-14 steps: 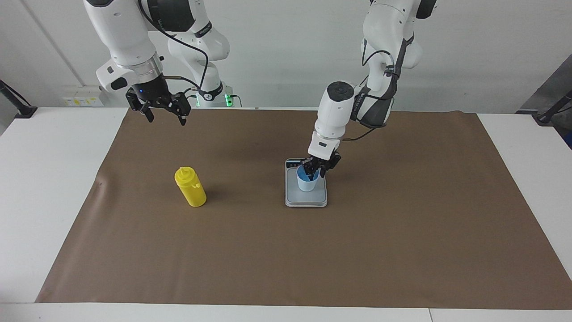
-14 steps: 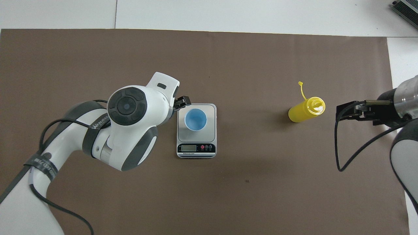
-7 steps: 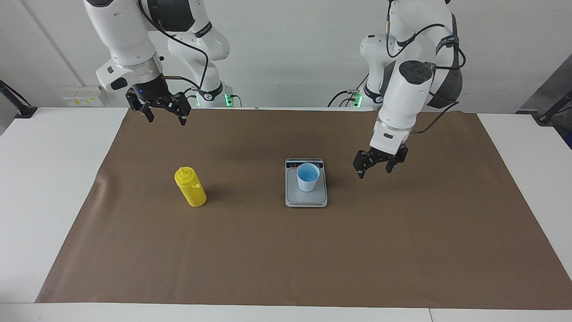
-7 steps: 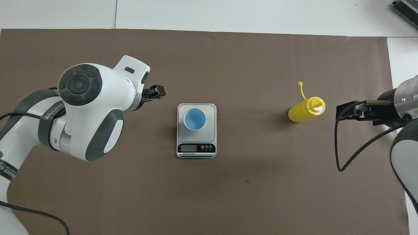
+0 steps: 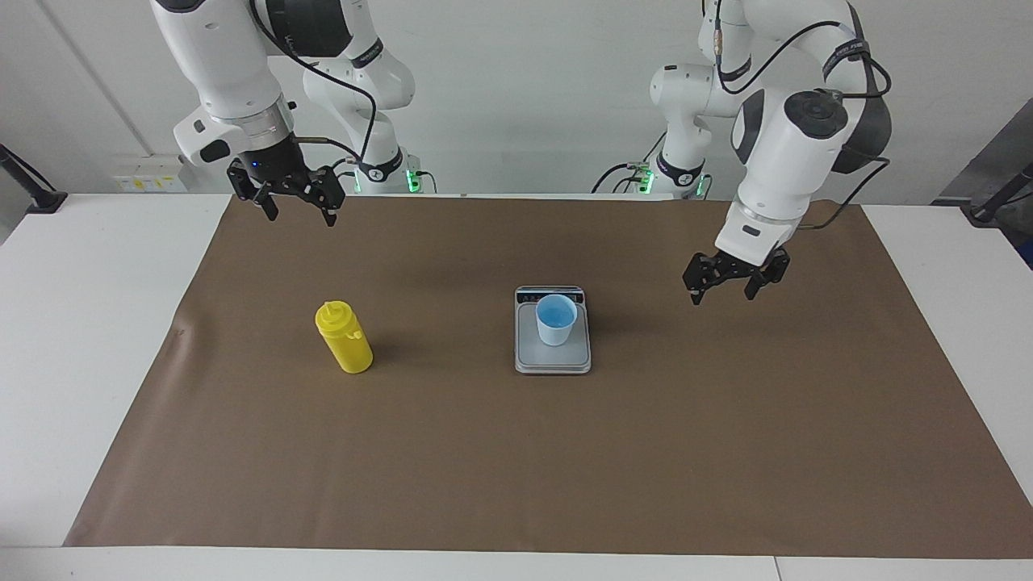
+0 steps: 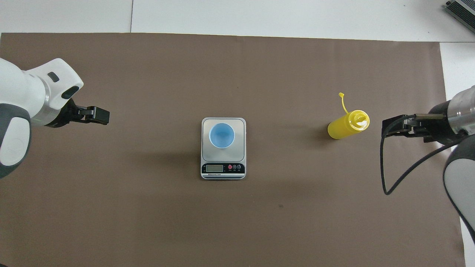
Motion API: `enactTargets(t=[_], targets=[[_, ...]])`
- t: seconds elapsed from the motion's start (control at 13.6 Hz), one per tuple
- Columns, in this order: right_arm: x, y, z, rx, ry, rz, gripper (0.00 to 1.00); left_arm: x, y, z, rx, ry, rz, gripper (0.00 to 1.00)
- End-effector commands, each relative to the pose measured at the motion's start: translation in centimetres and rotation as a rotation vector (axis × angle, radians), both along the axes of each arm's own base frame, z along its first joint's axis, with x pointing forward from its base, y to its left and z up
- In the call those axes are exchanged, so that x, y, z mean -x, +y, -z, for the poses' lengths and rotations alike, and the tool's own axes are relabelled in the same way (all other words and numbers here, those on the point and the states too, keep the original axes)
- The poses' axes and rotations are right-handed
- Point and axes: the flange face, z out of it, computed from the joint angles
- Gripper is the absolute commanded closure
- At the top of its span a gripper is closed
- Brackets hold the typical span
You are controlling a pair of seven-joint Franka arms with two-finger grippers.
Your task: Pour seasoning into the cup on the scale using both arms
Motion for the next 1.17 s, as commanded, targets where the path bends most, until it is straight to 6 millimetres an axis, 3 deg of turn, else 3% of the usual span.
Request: enactTargets(t=[0.0, 0.22, 0.29, 0.44, 0.66, 0.81, 1.1], targets=[[0.3, -0.2, -0.2, 0.004, 0.0, 0.015, 0.0, 1.2, 1.4, -1.7, 0.006, 0.016, 0.041, 0.0], [1.0, -0.9, 0.3, 0.007, 0.057, 0.034, 0.0, 1.5, 1.6, -6.0, 0.005, 0.018, 0.043, 0.0], [1.4, -2.2, 0.4, 0.006, 0.096, 0.046, 0.0, 1.7, 1.7, -7.1, 0.006, 0.024, 0.04, 0.0], [1.4, -2.3, 0.2, 0.006, 0.083, 0.047, 0.0, 2.0, 2.1, -8.9, 0.032, 0.026, 0.027, 0.0], [0.7, -1.5, -0.2, 0.002, 0.025, 0.005, 0.0, 2.2, 2.4, -9.4, 0.038, 0.035, 0.018, 0.0], [0.0, -1.4, -0.3, -0.002, -0.025, -0.124, 0.0, 2.1, 3.1, -9.7, 0.033, 0.03, 0.053, 0.0], [-0.4, -1.4, 1.4, -0.076, -0.102, -0.327, 0.0, 2.8, 2.9, -10.0, 0.034, 0.018, 0.06, 0.0]])
